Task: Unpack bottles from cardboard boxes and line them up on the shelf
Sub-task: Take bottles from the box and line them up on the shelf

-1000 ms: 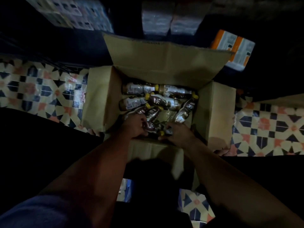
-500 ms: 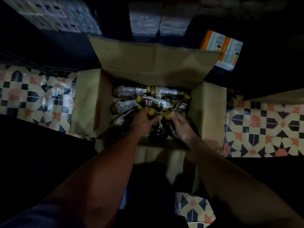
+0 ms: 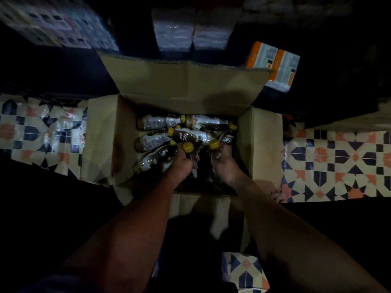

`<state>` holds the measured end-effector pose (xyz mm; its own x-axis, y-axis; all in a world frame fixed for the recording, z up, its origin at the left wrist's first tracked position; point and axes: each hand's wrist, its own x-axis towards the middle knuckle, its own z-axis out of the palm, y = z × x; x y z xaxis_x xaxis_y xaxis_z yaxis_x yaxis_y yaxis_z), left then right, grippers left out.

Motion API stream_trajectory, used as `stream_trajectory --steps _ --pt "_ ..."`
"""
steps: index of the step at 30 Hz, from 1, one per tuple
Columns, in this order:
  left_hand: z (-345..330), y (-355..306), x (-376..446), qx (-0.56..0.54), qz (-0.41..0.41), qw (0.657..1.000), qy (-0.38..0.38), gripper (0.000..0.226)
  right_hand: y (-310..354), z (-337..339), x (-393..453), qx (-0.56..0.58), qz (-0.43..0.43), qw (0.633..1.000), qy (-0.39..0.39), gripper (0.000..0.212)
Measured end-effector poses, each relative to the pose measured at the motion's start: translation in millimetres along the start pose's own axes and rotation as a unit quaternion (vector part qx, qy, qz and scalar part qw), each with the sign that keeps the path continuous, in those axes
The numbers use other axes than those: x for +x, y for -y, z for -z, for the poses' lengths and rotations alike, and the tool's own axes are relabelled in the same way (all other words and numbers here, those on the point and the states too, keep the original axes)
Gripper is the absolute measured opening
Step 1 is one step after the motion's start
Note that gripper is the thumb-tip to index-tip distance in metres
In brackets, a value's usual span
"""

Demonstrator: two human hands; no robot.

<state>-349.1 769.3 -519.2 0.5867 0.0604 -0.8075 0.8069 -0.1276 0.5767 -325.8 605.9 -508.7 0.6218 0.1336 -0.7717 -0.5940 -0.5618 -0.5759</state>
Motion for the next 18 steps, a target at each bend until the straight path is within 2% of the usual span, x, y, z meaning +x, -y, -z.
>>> stream_trajectory --steps 3,5,7,9,12,18 --pt "2.9 -1.7 1.9 -0.007 -0.017 1.0 -0.009 0.073 -8.6 -2.8 -2.1 -0.216 0.042 0.975 0.002 0.075" --pt "6.3 -3.1 0.9 0.003 -0.035 0.999 -0.02 0.069 -10.7 -4.1 -4.6 -0.28 0.055 0.958 -0.001 0.079" --pt "10.2 -3.2 -0.4 0.019 -0.044 0.998 -0.03 0.064 -10.2 -5.9 -7.0 -0.317 0.087 0.944 -0.027 0.074" --pt "14.0 -3.2 -1.4 0.026 -0.049 0.998 -0.042 0.06 -10.3 -8.5 -7.0 -0.295 0.12 0.947 -0.045 0.07" --pt "17.7 -3.7 -1.4 0.051 -0.071 0.995 -0.044 0.062 -6.6 -12.8 -7.0 -0.182 0.117 0.974 -0.066 0.072" --pt "32.1 -18.4 -4.6 0.182 -0.107 0.975 0.063 0.087 10.3 -11.5 -7.5 -0.147 0.07 0.978 -0.128 0.07"
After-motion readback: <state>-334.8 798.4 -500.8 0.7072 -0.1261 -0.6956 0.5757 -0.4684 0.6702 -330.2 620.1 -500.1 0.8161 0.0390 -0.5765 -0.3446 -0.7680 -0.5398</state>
